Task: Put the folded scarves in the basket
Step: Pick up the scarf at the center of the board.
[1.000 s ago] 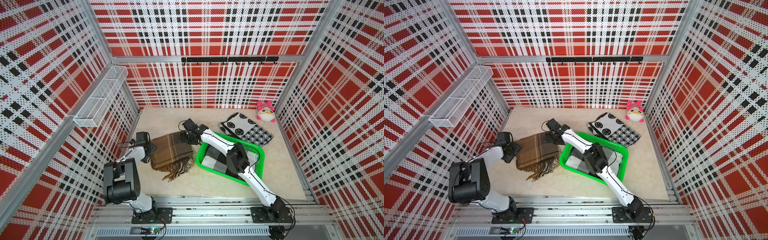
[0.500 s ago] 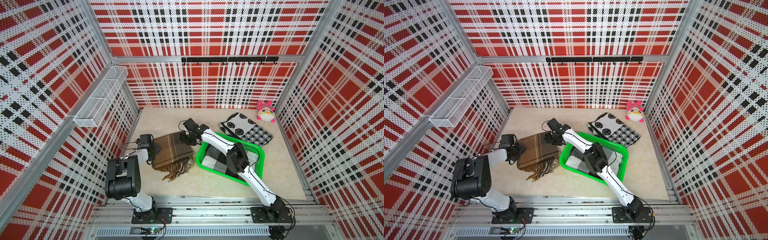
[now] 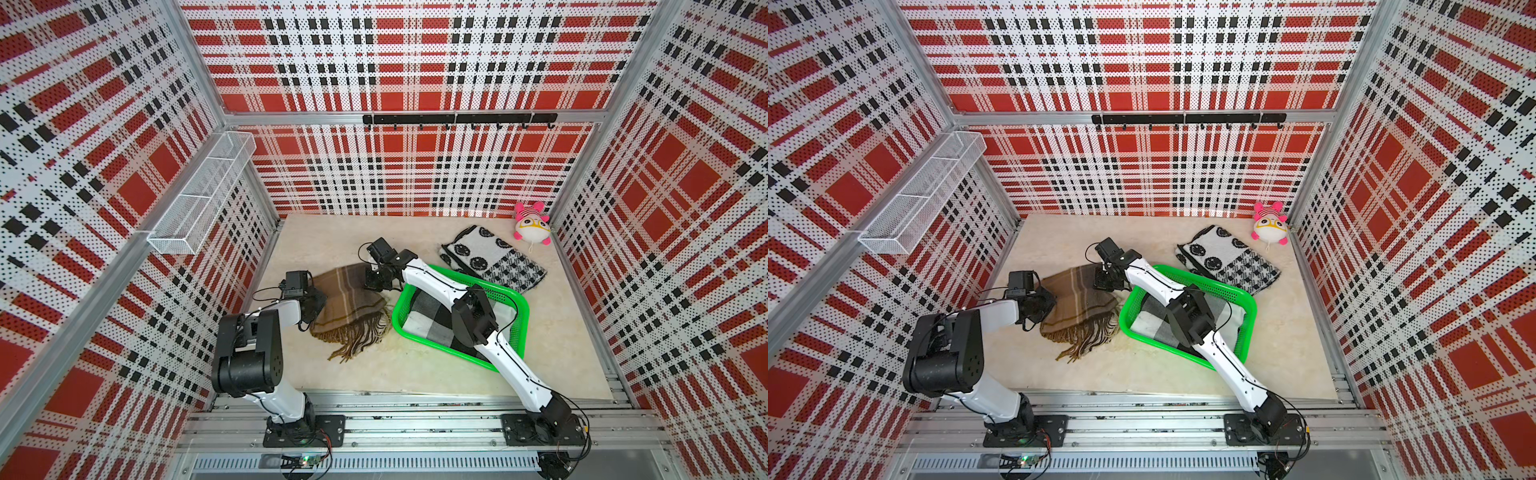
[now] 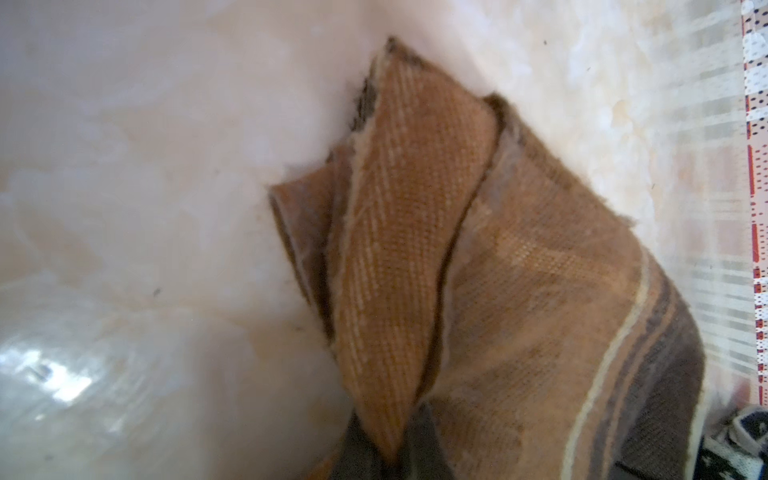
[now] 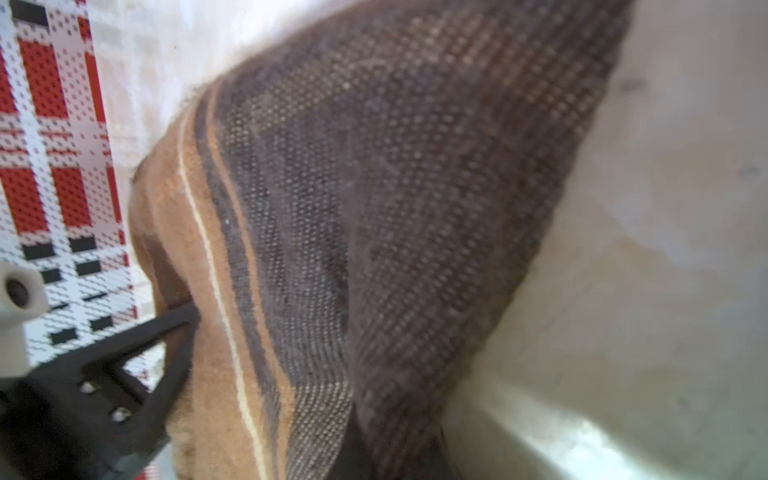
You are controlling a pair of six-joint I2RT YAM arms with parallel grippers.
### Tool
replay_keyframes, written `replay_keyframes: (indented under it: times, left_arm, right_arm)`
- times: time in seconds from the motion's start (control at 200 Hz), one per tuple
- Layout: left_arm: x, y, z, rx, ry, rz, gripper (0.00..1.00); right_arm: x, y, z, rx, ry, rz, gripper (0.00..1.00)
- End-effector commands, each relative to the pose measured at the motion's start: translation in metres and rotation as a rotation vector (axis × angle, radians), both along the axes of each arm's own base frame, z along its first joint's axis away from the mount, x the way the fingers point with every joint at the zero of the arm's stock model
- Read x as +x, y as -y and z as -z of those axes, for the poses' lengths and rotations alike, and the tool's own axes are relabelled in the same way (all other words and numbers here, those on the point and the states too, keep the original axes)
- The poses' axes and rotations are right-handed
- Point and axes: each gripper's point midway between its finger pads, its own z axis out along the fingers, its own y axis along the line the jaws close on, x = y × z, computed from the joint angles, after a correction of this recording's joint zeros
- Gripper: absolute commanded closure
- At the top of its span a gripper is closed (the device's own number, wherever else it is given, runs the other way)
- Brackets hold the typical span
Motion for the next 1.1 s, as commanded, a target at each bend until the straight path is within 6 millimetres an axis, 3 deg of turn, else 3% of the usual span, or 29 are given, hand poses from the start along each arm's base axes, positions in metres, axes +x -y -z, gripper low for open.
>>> replay_keyframes:
  times: [0.0,0.341,0.681,0.842,1.092]
  left_arm:
    - [-0.004,-0.002,-0.010,0.002,-0.003,-0.010,1.00]
    - [0.004,-0.013,-0.055,0.008,0.082,-0.027,1.00]
    - [0.015,-0.012,-0.101,0.010,0.148,-0.015,1.00]
    - [0.019,-0.007,-0.117,-0.001,0.148,-0.005,1.00]
    - [0.036,0.021,-0.168,-0.008,0.208,0.059,1.00]
  right_arm:
    - [0.006,-0.002,-0.020,0.020,0.047,0.011,1.00]
    - [0.008,-0.003,-0.064,0.064,0.118,0.005,1.00]
    - [-0.003,-0.001,-0.091,0.057,0.132,0.018,1.00]
    - [-0.004,0.007,-0.110,0.051,0.144,0.055,1.00]
    - [-0.009,0.025,-0.161,0.065,0.202,0.094,1.00]
